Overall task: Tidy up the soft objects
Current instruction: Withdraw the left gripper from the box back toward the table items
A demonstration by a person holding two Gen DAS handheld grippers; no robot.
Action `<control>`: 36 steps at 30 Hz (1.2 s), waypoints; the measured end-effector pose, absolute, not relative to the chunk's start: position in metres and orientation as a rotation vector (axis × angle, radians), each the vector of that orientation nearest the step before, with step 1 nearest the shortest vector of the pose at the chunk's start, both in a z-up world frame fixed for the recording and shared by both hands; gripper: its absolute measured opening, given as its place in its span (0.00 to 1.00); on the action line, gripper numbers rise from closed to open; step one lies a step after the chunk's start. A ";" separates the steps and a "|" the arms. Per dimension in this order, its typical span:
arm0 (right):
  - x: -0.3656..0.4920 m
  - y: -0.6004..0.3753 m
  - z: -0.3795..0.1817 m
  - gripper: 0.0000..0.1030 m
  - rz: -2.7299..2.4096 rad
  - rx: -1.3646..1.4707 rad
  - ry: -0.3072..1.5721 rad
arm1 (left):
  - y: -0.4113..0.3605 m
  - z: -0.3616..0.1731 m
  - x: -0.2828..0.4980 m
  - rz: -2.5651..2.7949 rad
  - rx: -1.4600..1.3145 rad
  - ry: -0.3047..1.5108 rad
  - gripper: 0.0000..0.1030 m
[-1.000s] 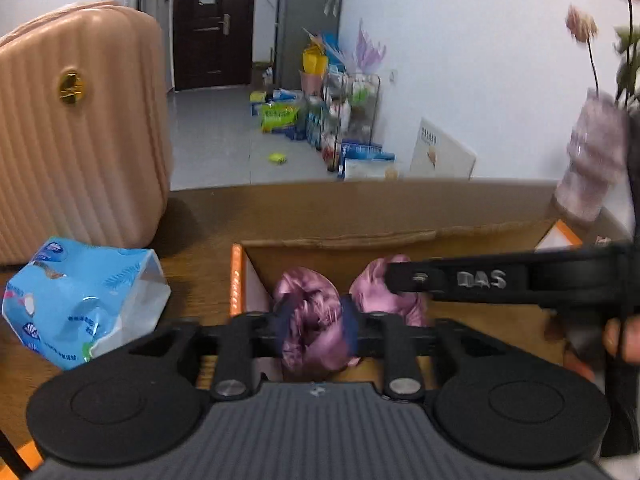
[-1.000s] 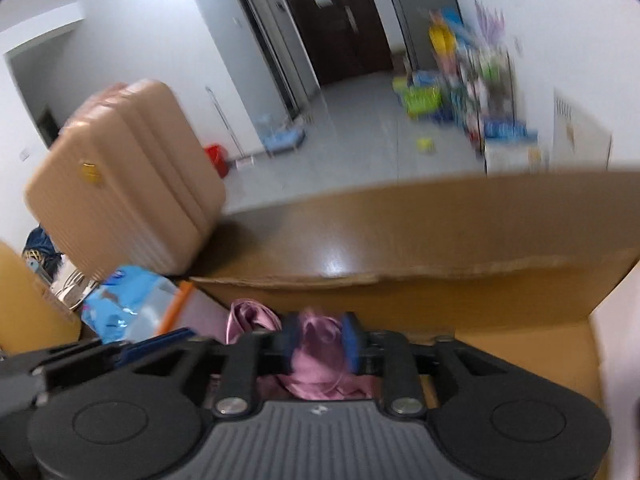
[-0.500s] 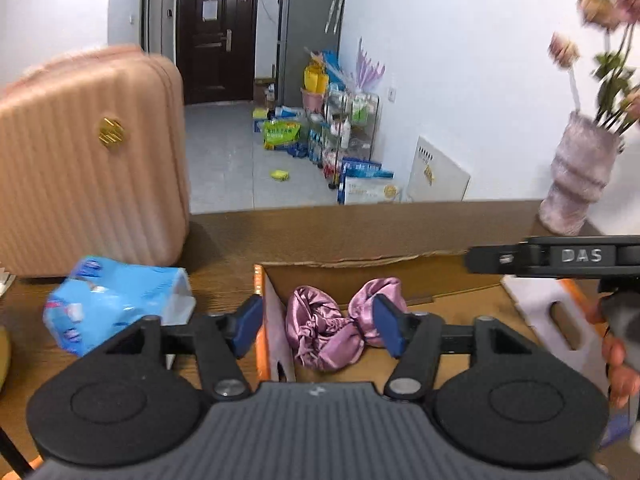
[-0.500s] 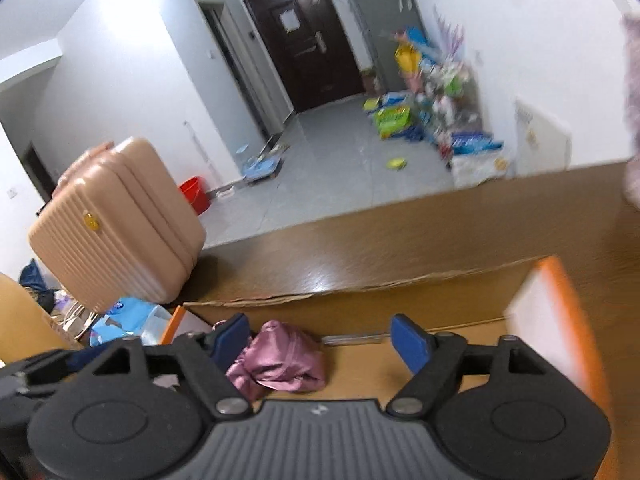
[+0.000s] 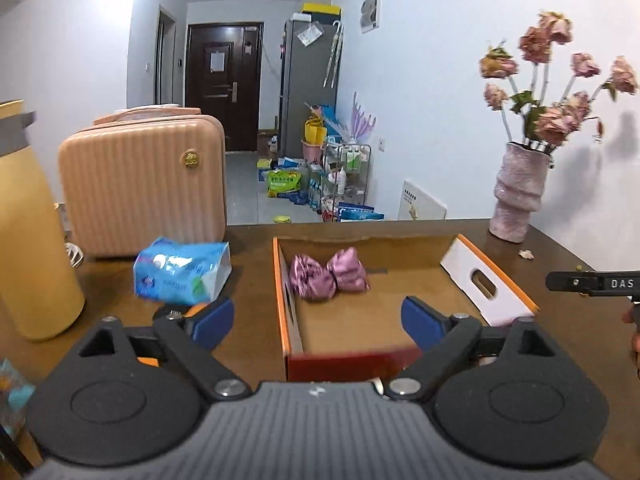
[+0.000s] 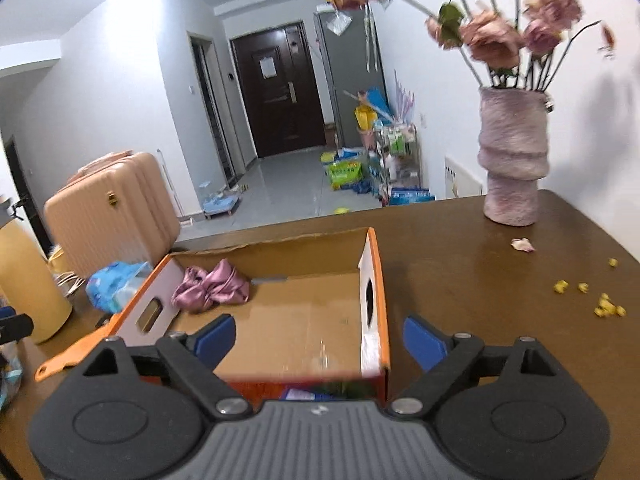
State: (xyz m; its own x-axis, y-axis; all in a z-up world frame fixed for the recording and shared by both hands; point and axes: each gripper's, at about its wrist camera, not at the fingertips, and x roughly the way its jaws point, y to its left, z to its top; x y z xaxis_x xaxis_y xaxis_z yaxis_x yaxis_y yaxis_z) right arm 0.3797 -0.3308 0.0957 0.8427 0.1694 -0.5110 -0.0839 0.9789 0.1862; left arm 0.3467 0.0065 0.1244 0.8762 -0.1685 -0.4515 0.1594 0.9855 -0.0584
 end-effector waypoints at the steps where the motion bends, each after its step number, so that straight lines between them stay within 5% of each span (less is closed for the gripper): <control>1: 0.364 -0.329 0.094 0.89 0.136 0.151 0.537 | 0.007 0.122 0.336 -0.169 -0.022 0.466 0.92; 21: 0.081 -0.265 0.037 1.00 0.126 -0.028 0.259 | 0.004 0.043 0.086 -0.181 -0.068 0.378 1.00; 36: 0.060 -0.261 0.008 1.00 0.119 -0.025 0.310 | 0.005 0.023 0.087 -0.200 -0.063 0.436 1.00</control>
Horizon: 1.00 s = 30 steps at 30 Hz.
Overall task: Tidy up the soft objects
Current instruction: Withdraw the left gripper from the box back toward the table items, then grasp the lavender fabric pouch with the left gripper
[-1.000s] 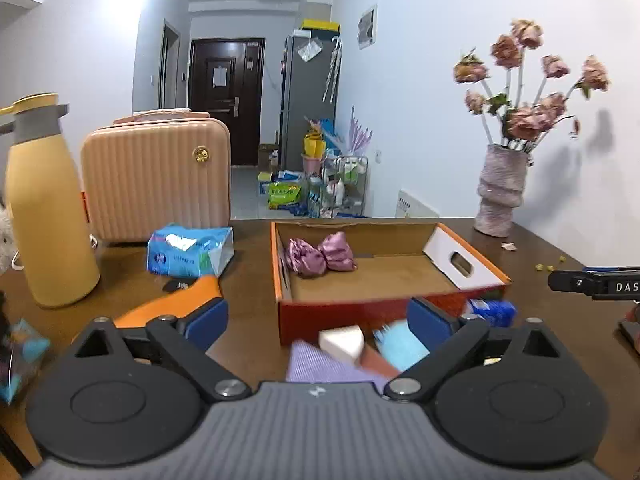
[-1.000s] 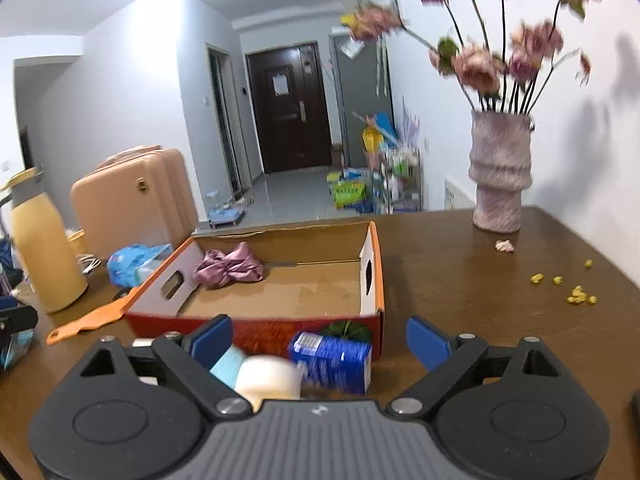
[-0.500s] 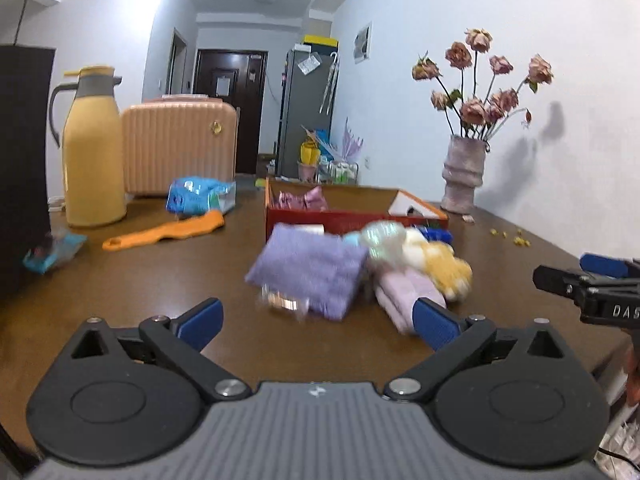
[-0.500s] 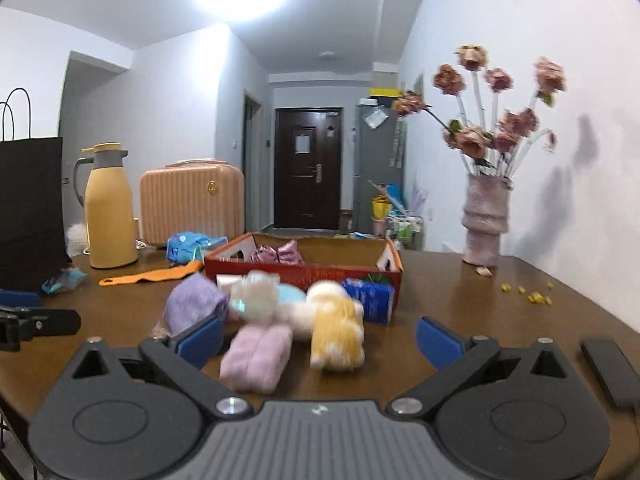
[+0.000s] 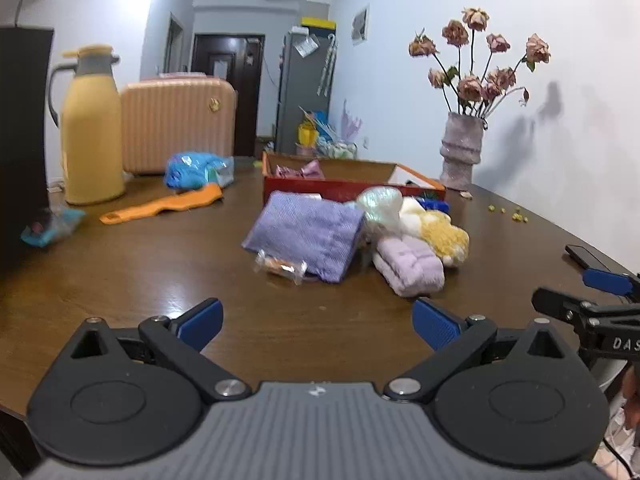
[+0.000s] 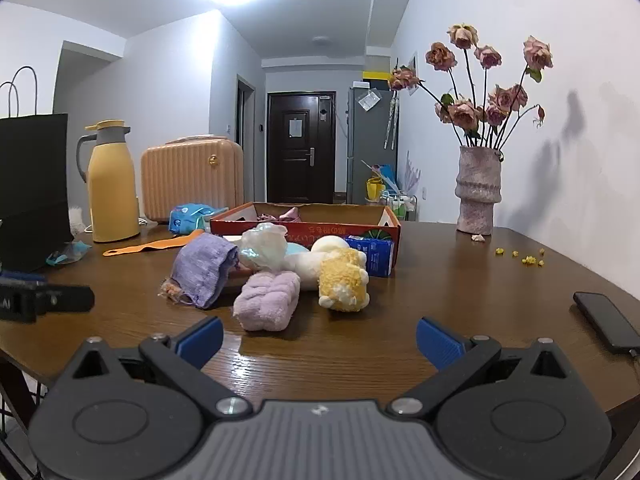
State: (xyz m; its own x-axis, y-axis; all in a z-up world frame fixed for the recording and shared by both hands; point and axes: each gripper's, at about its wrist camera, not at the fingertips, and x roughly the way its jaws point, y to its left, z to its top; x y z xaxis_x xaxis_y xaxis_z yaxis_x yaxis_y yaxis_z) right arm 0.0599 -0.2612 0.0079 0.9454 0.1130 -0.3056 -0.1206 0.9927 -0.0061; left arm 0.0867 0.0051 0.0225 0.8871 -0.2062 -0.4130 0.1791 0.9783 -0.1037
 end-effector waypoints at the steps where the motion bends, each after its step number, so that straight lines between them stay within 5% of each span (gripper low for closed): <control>1: 0.063 -0.262 0.005 1.00 0.121 -0.012 0.308 | 0.005 0.019 0.091 -0.207 -0.068 0.445 1.00; 11: 0.123 -0.246 -0.002 0.93 0.226 0.060 0.349 | 0.024 0.008 0.163 -0.144 -0.117 0.517 0.98; 17: 0.176 -0.215 0.004 0.55 0.317 0.064 0.414 | 0.039 0.016 0.227 -0.156 -0.113 0.521 0.77; 28: 0.263 -0.162 -0.012 0.47 0.354 0.153 0.536 | 0.072 0.000 0.352 -0.446 -0.334 0.674 0.78; 29: 0.267 -0.162 -0.014 0.36 0.357 0.174 0.543 | 0.074 -0.005 0.357 -0.471 -0.370 0.697 0.74; 30: 0.270 -0.161 -0.016 0.29 0.365 0.189 0.545 | 0.075 -0.007 0.359 -0.495 -0.390 0.708 0.53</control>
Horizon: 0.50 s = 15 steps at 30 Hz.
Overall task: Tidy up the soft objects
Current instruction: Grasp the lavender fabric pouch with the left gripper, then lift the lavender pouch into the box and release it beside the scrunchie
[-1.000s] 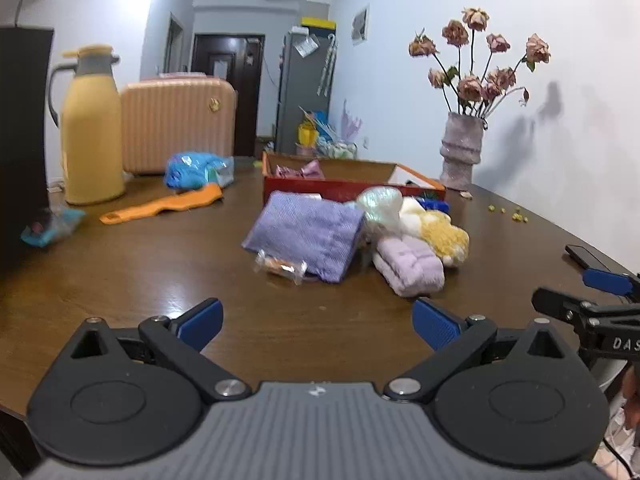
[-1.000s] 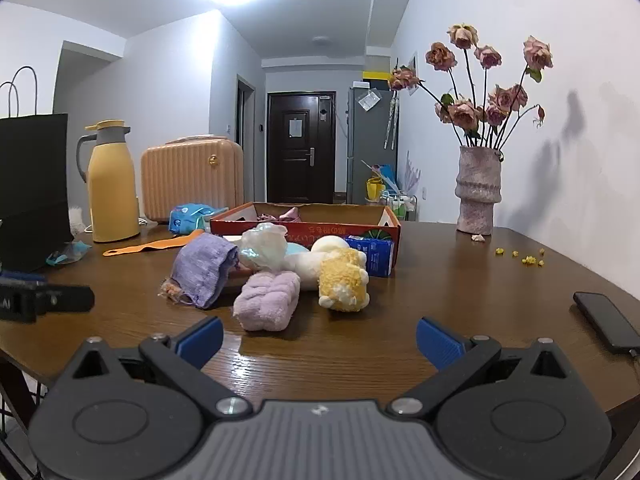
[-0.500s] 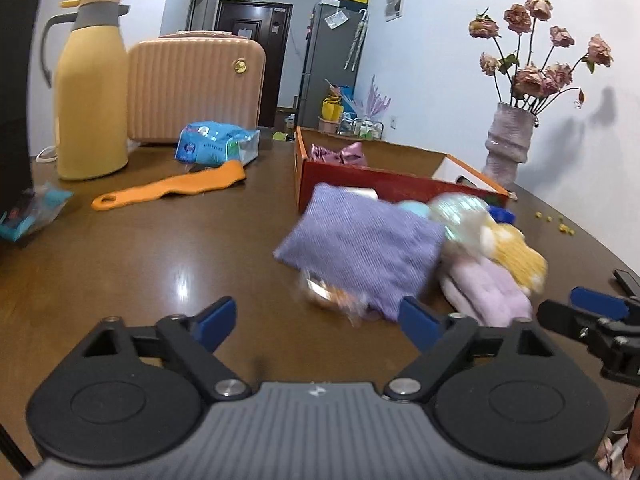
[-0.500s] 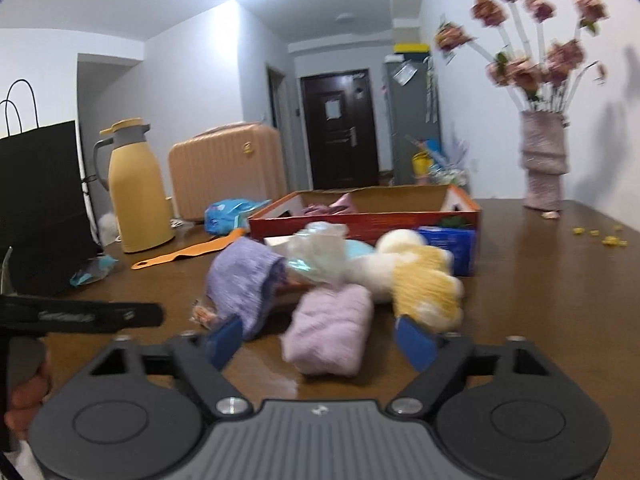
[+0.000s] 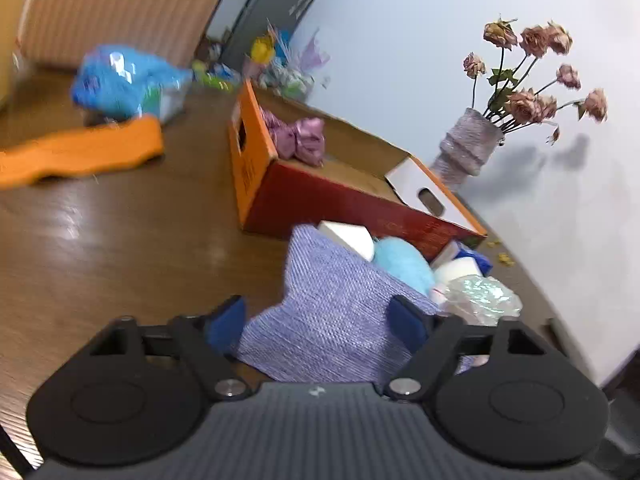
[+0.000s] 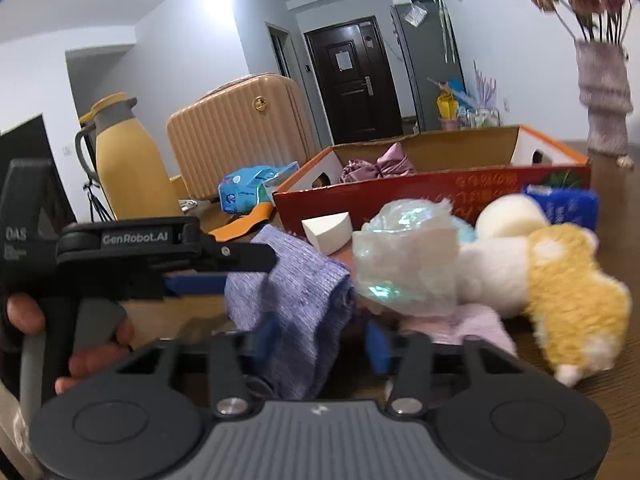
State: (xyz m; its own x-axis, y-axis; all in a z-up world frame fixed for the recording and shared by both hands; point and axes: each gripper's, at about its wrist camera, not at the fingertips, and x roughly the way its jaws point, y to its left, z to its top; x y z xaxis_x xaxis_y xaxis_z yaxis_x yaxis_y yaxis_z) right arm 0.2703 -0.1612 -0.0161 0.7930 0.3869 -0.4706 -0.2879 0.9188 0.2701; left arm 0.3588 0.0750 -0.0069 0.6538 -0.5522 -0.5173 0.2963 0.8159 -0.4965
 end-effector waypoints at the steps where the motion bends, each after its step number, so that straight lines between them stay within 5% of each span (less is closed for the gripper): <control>1: 0.271 -0.160 -0.018 0.14 0.367 0.193 0.543 | 0.075 -0.008 0.360 -0.515 -0.394 0.712 0.35; 4: 0.269 -0.156 -0.016 0.06 0.386 0.174 0.520 | 0.074 -0.002 0.353 -0.508 -0.372 0.685 0.28; 15: 0.201 -0.199 0.031 0.08 0.546 0.174 0.448 | 0.040 0.046 0.235 -0.432 -0.257 0.540 0.28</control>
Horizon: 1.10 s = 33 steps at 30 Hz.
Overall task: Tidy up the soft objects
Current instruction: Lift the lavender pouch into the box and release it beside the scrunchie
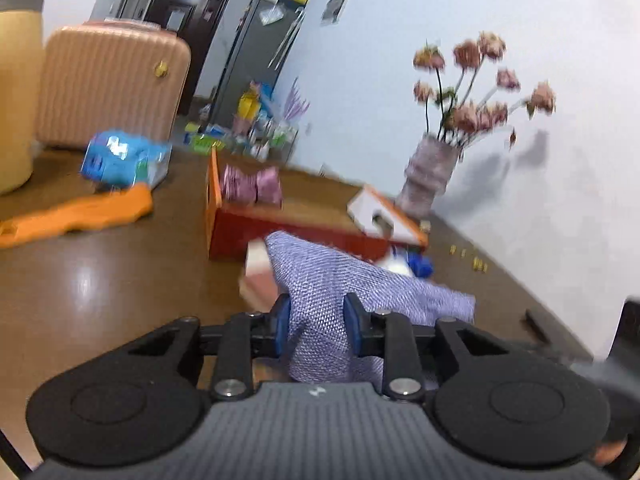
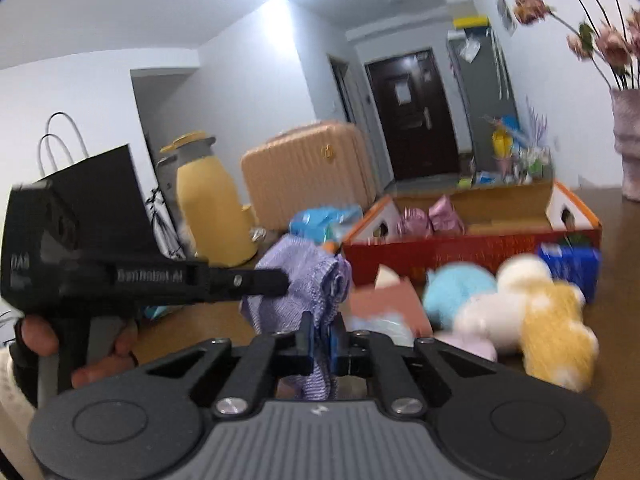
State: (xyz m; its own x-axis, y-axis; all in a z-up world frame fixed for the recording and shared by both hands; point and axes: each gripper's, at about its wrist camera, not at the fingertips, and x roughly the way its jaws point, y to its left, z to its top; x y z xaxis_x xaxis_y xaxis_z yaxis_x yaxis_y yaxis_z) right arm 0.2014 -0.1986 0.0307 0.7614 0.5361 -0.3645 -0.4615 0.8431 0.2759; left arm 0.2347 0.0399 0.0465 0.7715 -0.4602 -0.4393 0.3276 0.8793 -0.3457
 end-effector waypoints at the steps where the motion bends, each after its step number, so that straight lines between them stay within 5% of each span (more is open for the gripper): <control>1: 0.195 -0.205 0.028 0.08 0.540 0.177 0.478 | 0.035 0.042 0.224 -0.434 -0.263 0.554 0.28; 6: 0.162 -0.240 0.003 0.08 0.528 0.237 0.635 | 0.012 0.021 0.178 -0.450 -0.307 0.676 0.30; 8: 0.157 -0.254 -0.007 0.14 0.517 0.280 0.672 | 0.007 0.016 0.165 -0.473 -0.289 0.686 0.45; 9: 0.154 -0.259 -0.013 0.15 0.500 0.291 0.685 | 0.006 0.013 0.160 -0.474 -0.282 0.682 0.62; 10: 0.153 -0.264 -0.017 0.26 0.460 0.298 0.685 | 0.008 0.011 0.158 -0.458 -0.280 0.684 0.71; 20: 0.150 -0.263 -0.025 0.49 0.321 0.273 0.591 | 0.019 0.005 0.172 -0.413 -0.322 0.666 0.71; 23: 0.146 -0.238 -0.028 0.52 0.215 0.100 0.533 | 0.019 -0.001 0.181 -0.399 -0.323 0.685 0.67; 25: 0.144 -0.227 -0.032 0.51 0.234 0.045 0.524 | 0.015 -0.005 0.181 -0.433 -0.316 0.707 0.55; 28: 0.146 -0.218 -0.037 0.36 0.242 0.008 0.531 | 0.009 -0.007 0.176 -0.488 -0.298 0.706 0.35; 33: 0.142 -0.216 -0.040 0.12 0.239 -0.009 0.497 | 0.003 -0.002 0.165 -0.547 -0.274 0.697 0.17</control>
